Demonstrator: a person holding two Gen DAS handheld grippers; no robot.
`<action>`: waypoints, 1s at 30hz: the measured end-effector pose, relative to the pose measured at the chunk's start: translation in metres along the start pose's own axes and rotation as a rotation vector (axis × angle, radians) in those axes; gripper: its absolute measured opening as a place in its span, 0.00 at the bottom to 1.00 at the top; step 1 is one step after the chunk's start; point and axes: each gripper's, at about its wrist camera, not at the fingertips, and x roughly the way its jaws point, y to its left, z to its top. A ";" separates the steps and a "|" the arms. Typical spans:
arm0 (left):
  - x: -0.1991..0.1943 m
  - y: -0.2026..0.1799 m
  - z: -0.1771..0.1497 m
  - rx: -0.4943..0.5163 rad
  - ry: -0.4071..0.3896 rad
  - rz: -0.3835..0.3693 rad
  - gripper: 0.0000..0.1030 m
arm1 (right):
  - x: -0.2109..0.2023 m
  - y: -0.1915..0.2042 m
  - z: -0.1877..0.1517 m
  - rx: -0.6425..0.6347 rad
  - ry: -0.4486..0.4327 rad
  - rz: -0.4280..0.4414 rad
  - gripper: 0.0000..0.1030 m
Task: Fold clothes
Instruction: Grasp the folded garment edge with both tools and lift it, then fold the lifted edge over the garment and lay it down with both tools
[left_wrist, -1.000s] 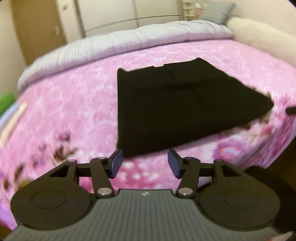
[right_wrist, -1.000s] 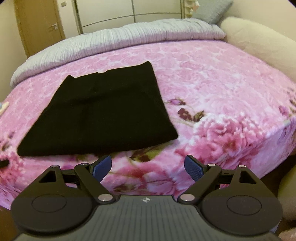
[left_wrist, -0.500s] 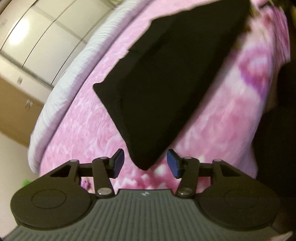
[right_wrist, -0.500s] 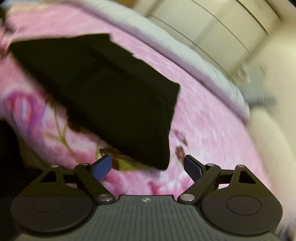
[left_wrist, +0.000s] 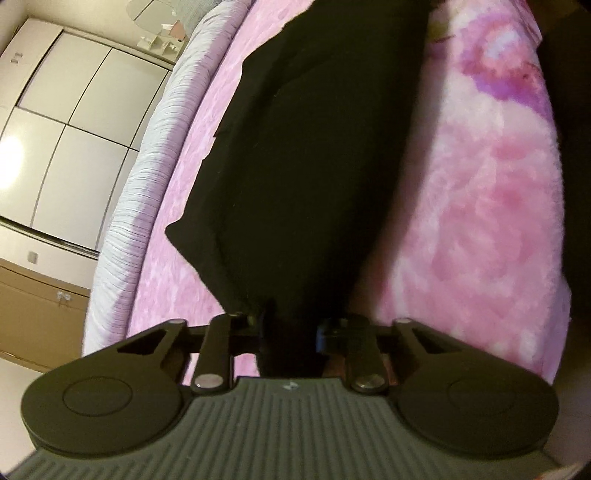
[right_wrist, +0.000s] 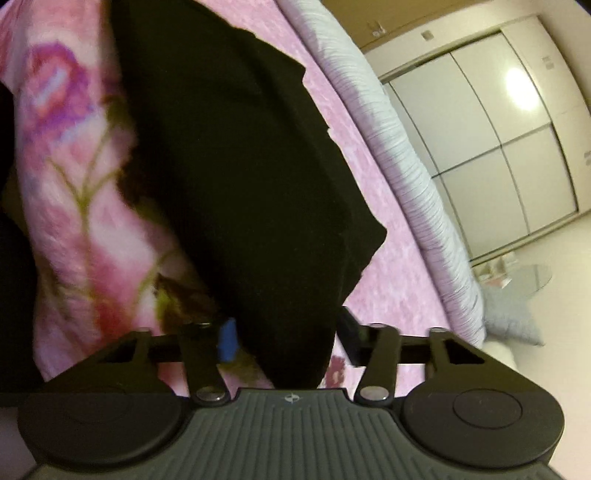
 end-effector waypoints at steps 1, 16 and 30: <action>-0.001 0.004 -0.001 -0.020 -0.004 -0.011 0.15 | 0.005 0.001 0.001 -0.020 0.005 0.005 0.17; -0.089 0.021 -0.004 -0.177 -0.056 -0.120 0.08 | -0.060 -0.040 0.003 0.101 -0.021 0.151 0.07; -0.181 0.054 -0.001 -0.249 -0.093 -0.151 0.10 | -0.169 -0.060 -0.005 0.216 -0.084 0.349 0.08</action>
